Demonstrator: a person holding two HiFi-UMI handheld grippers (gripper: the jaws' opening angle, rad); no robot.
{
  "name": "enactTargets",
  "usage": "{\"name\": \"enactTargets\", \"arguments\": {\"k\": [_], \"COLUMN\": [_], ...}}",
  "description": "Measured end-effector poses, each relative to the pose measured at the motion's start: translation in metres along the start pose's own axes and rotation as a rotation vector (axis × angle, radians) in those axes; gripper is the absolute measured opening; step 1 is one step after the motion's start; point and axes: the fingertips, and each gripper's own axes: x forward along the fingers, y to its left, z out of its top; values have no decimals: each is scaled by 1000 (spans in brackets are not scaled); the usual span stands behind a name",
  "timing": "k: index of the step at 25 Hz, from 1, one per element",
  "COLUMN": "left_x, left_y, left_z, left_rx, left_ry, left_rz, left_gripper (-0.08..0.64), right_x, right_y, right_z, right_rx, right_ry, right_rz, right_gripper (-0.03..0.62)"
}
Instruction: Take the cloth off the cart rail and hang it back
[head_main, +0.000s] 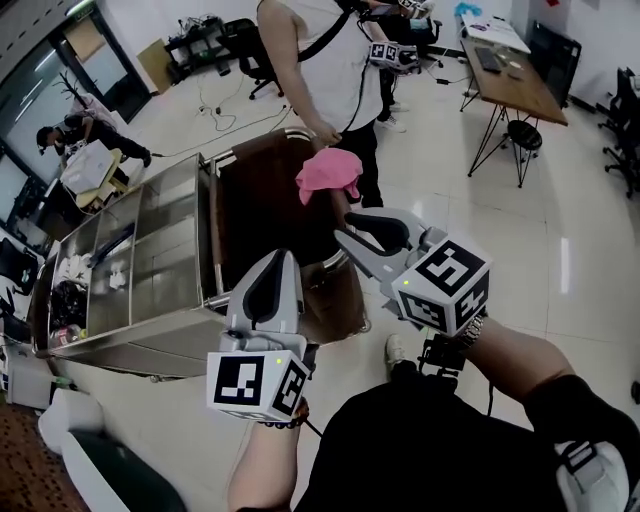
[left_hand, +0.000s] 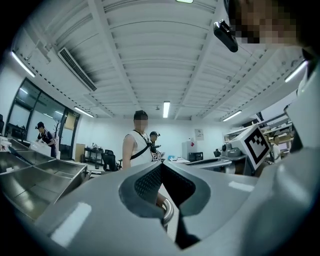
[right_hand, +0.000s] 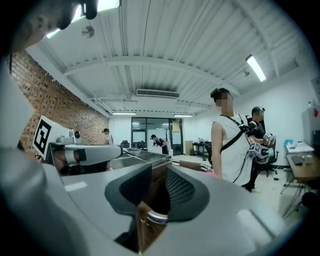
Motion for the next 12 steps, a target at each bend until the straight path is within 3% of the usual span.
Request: {"name": "enactTargets", "arguments": {"k": [4,12], "left_x": [-48,-95], "left_y": [-11,-49], "left_z": [-1,22], "left_rx": [-6,-13], "left_ry": [-9,-21], "left_rz": [-16,-48], "left_gripper": [3,3], "right_x": [-19,-66], "right_y": [48,101], "right_z": [1,31], "right_rx": [-29,-67], "right_ry": [-30,-76], "right_rz": [-29,-82], "right_gripper": [51,14]}}
